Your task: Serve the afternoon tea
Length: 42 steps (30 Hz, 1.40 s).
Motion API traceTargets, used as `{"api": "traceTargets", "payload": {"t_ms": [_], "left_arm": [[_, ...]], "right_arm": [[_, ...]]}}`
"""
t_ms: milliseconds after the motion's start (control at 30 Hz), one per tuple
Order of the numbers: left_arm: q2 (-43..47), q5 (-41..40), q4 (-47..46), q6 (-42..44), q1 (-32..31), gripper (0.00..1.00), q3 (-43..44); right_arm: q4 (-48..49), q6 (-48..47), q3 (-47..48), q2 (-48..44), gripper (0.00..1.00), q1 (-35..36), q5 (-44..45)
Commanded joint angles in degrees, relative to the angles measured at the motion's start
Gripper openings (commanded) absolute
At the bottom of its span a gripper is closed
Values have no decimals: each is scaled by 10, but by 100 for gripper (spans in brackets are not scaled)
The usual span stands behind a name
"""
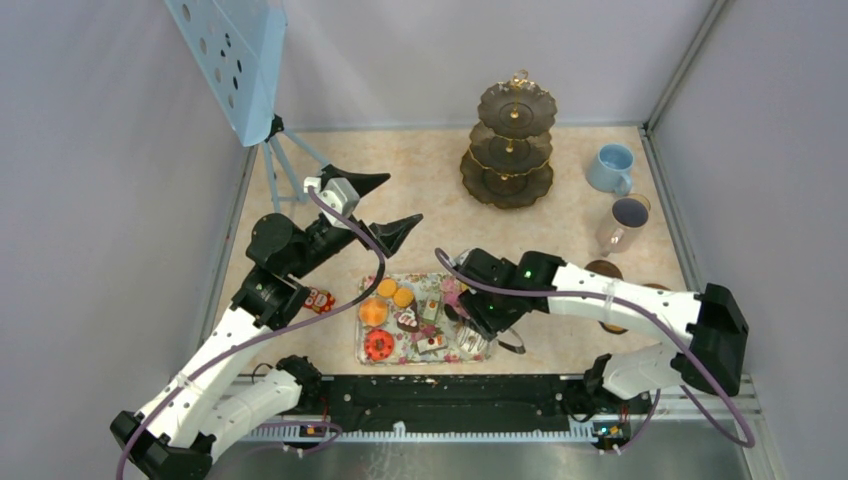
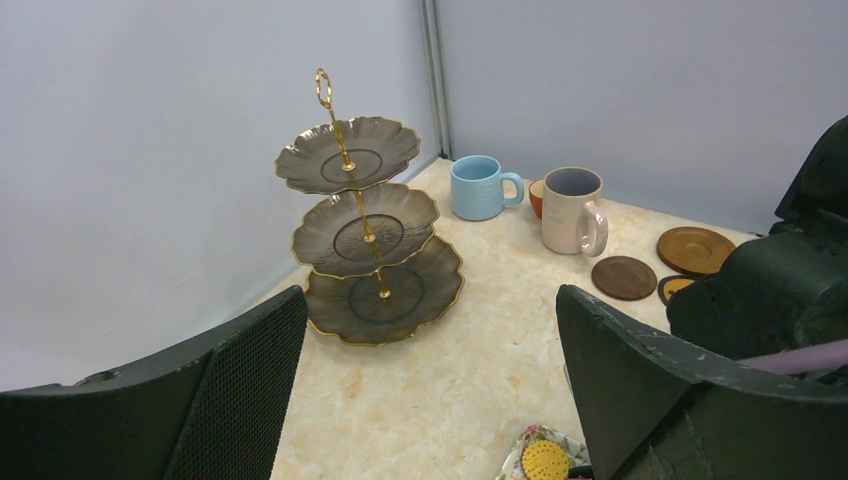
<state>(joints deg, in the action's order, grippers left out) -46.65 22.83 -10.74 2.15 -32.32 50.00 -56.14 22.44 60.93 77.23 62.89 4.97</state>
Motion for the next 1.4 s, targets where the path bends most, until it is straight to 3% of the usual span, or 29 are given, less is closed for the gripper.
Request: {"api": "traceTargets", "payload": {"t_ms": [0, 133, 233, 433, 600, 967, 1367], "left_arm": [[6, -4, -16, 5, -2, 99, 5], [6, -5, -15, 5, -2, 99, 5], [7, -3, -15, 4, -3, 99, 6], [17, -3, -19, 1, -4, 99, 3], [21, 6, -24, -6, -10, 99, 2], [45, -18, -35, -17, -40, 99, -6], [78, -123, -23, -7, -86, 99, -10]], "right_arm": [[19, 19, 33, -59, 32, 8, 39], [15, 38, 38, -104, 24, 8, 99], [9, 44, 46, -124, 24, -11, 178], [120, -5, -1, -133, 21, -168, 198], [223, -67, -45, -108, 21, -244, 232], [432, -180, -65, 4, 19, -402, 190], [585, -247, -53, 111, 19, -429, 159]]}}
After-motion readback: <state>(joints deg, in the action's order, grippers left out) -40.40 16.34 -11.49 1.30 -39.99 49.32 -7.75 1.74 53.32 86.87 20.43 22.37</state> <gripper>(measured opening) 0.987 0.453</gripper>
